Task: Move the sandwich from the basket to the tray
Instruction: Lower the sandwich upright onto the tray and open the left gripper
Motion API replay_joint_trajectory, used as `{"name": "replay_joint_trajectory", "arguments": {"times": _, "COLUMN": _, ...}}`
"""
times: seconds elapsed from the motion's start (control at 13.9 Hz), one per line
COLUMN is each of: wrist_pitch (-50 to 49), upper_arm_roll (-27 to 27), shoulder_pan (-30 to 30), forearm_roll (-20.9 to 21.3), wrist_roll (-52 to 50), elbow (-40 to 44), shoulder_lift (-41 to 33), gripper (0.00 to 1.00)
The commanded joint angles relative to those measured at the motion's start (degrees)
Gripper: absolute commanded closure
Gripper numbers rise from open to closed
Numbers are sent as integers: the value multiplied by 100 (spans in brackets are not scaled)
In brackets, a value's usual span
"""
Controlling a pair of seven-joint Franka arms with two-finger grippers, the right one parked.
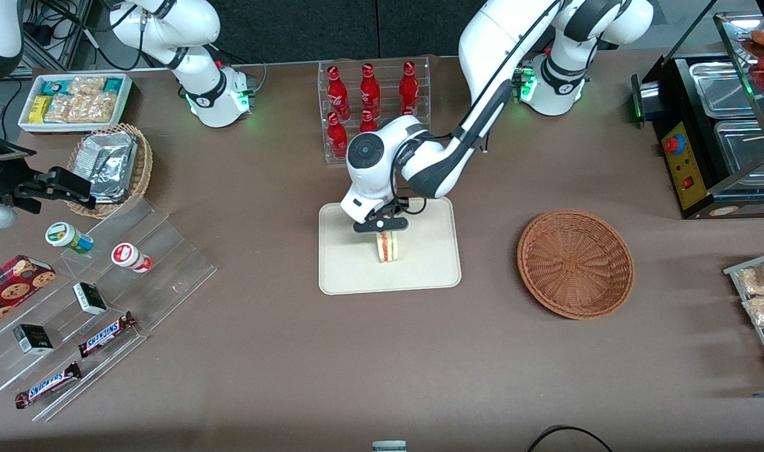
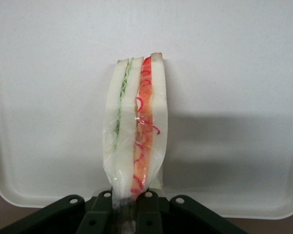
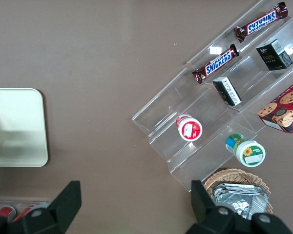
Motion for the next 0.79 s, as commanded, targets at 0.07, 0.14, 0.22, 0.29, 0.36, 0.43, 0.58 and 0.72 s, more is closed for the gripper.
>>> {"name": "replay_joint_trajectory", "arguments": {"times": 0.07, "wrist_pitch": 25, "upper_arm_roll": 90, "shoulder_pan": -149, "forearm_roll": 107, "wrist_roll": -85, "elbow": 190, "shoulder_lift": 174, "gripper": 57}}
{"name": "replay_joint_trajectory", "arguments": {"times": 0.14, "wrist_pitch": 16, "upper_arm_roll": 90, "shoulder_pan": -149, "forearm_roll": 115, "wrist_roll": -59, "elbow": 190, "shoulder_lift": 165, "gripper": 9}}
{"name": "replay_joint_trajectory", "arguments": {"times": 0.22, "wrist_pitch": 8, "upper_arm_roll": 90, "shoulder_pan": -149, "forearm_roll": 116, "wrist_roll": -85, "elbow": 198, "shoulder_lift": 157, "gripper": 0}}
{"name": "replay_joint_trajectory", "arguments": {"times": 0.29, "wrist_pitch": -10, "upper_arm_roll": 99, "shoulder_pan": -140, "forearm_roll": 116, "wrist_roll": -85, "elbow": 233, "shoulder_lift": 104, "gripper": 0}}
{"name": "replay_joint_trajectory", "arguments": {"times": 0.36, "wrist_pitch": -45, "upper_arm_roll": 108, "shoulder_pan": -106, "forearm_roll": 107, "wrist_roll": -85, "elbow": 242, "shoulder_lift": 52, "gripper": 0}}
{"name": "replay_joint_trajectory", "arguments": {"times": 0.43, "wrist_pitch": -80, "upper_arm_roll": 125, "shoulder_pan": -70, "forearm_roll": 98, "wrist_roll": -85, "elbow": 251, "shoulder_lift": -62, "gripper": 0}}
{"name": "replay_joint_trajectory", "arguments": {"times": 0.58, "wrist_pitch": -413, "upper_arm_roll": 230, "shoulder_pan": -70, "forearm_roll": 54, "wrist_roll": -102, "elbow": 260, "shoulder_lift": -282, "gripper": 0}}
{"name": "replay_joint_trajectory", "arguments": {"times": 0.72, "wrist_pitch": -808, "upper_arm_roll": 449, "shoulder_pan": -70, "forearm_roll": 71, "wrist_roll": -329, "elbow": 251, "shoulder_lift": -580, "gripper": 0}}
